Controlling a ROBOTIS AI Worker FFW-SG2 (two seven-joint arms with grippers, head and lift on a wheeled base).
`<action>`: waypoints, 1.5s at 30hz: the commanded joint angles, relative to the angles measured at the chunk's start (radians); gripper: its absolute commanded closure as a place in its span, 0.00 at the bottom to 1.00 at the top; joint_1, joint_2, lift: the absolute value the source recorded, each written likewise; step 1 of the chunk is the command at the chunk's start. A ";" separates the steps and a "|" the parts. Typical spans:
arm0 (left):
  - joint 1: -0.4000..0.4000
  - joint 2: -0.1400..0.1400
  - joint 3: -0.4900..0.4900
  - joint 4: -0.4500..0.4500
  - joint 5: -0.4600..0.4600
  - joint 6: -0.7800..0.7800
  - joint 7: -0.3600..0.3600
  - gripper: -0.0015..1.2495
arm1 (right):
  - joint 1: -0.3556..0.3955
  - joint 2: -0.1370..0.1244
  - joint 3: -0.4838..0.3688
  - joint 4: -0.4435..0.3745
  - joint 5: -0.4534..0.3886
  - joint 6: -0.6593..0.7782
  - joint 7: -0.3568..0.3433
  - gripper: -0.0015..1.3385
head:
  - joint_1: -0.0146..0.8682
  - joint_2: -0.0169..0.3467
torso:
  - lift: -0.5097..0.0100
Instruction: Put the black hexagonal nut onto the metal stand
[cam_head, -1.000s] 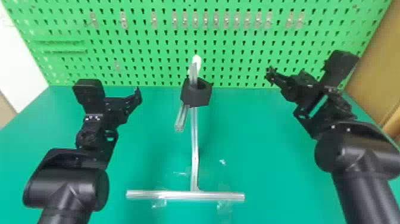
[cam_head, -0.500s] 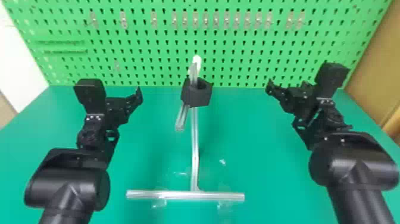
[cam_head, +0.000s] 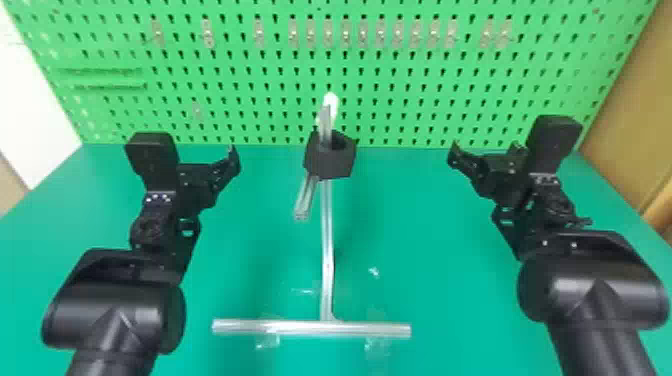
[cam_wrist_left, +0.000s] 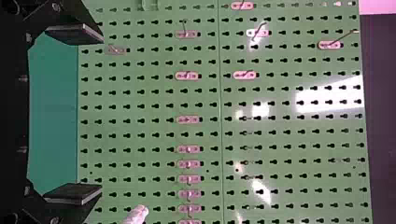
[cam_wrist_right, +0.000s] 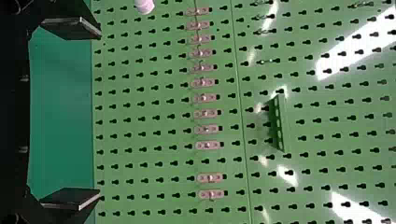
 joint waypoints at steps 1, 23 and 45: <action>0.000 0.000 0.000 0.000 -0.001 0.000 0.000 0.13 | 0.009 0.004 0.001 0.000 0.005 0.001 0.000 0.08 | 0.80 0.27 | 0.98; 0.002 -0.002 0.003 0.003 0.007 0.009 0.000 0.13 | 0.037 0.008 -0.006 0.000 0.034 -0.044 0.000 0.08 | 0.80 0.27 | 0.98; 0.002 -0.005 0.005 0.003 0.008 0.009 0.000 0.13 | 0.042 0.009 -0.002 0.000 0.051 -0.055 -0.003 0.09 | 0.80 0.27 | 0.98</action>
